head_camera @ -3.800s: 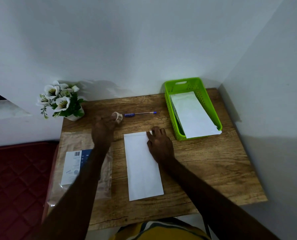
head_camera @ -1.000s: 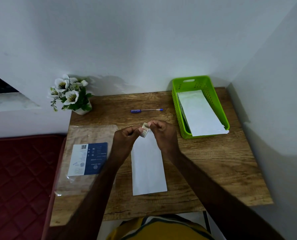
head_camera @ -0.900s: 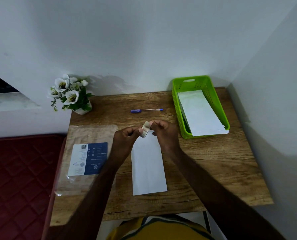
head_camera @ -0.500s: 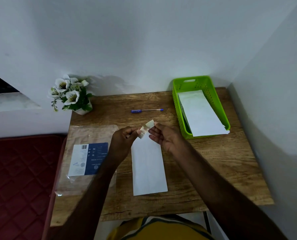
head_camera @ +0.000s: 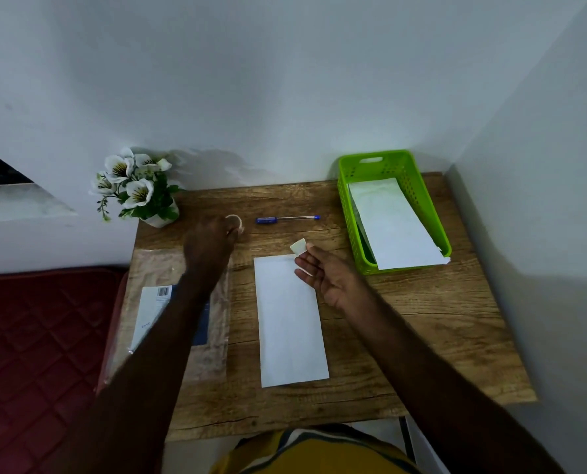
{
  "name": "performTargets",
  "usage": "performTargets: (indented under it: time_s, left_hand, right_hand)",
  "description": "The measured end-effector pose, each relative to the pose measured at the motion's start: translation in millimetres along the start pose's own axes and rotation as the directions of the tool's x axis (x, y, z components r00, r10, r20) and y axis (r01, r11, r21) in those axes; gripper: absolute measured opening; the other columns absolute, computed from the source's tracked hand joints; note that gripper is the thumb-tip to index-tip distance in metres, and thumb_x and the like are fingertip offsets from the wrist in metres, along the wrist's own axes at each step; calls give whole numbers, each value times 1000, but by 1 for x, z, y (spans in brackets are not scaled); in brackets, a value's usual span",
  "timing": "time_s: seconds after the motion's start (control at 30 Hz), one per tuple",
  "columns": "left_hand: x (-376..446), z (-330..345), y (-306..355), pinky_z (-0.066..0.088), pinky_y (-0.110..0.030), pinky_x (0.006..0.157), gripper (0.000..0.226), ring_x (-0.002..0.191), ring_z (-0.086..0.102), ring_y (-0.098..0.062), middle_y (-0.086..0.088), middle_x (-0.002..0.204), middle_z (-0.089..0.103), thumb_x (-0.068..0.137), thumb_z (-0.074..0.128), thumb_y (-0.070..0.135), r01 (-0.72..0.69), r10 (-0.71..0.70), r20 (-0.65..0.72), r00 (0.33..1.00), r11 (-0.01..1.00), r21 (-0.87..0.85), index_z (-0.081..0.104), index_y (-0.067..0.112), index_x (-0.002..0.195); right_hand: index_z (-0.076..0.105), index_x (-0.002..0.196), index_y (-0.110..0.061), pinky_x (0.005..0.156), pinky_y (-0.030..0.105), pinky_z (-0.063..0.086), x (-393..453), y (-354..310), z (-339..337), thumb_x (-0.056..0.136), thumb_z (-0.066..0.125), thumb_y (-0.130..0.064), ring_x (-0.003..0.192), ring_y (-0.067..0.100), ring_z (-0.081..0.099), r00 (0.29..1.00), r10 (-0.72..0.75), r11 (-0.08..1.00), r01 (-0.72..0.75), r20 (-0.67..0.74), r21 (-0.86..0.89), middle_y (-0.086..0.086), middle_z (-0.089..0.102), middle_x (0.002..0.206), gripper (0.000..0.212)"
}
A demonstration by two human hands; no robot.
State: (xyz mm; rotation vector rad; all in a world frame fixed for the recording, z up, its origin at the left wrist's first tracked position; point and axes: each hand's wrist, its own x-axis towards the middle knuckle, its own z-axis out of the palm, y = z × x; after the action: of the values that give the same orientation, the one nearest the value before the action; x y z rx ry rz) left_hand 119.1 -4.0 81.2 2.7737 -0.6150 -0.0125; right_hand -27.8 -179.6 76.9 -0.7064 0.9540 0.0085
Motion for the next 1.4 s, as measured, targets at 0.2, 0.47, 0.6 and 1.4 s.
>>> performTargets:
  time_s: [0.2, 0.47, 0.6, 1.4]
  left_hand:
    - [9, 3, 5, 50, -40, 76, 25, 90, 62, -26, -15, 103, 68, 103, 59, 29, 38, -46, 110, 993, 997, 73, 72, 8, 106]
    - [7, 11, -7, 51, -42, 79, 25, 94, 63, -32, -20, 107, 68, 104, 56, 23, -62, 60, 35, 998, 996, 61, 73, 4, 107]
    - [-5, 8, -2, 48, -40, 81, 26, 93, 64, -27, -13, 101, 71, 103, 58, 32, -118, 104, -124, 987, 987, -108, 72, 10, 105]
    - [-90, 51, 64, 47, -42, 82, 19, 97, 67, -32, -14, 105, 72, 88, 80, 17, -400, 361, -479, 800, 916, 22, 73, 8, 103]
  right_hand:
    - [68, 107, -4, 68, 34, 62, 1, 5, -3, 95, 70, -18, 95, 19, 75, 1000, -7, 999, 7, -5, -32, 14, 74, 107, 19]
    - [70, 106, -4, 70, 35, 63, 0, 6, -2, 93, 73, -18, 95, 20, 75, 1000, 11, 999, -12, -23, -35, 14, 75, 106, 19]
    - [70, 107, -4, 68, 34, 64, -3, 7, 1, 93, 73, -18, 97, 21, 75, 1000, 18, 1000, -18, -16, -19, 14, 76, 106, 21]
    - [71, 118, -8, 64, 30, 61, -29, 21, 19, 90, 76, -20, 110, 22, 68, 991, -61, 998, 63, -118, 9, 7, 74, 115, 31]
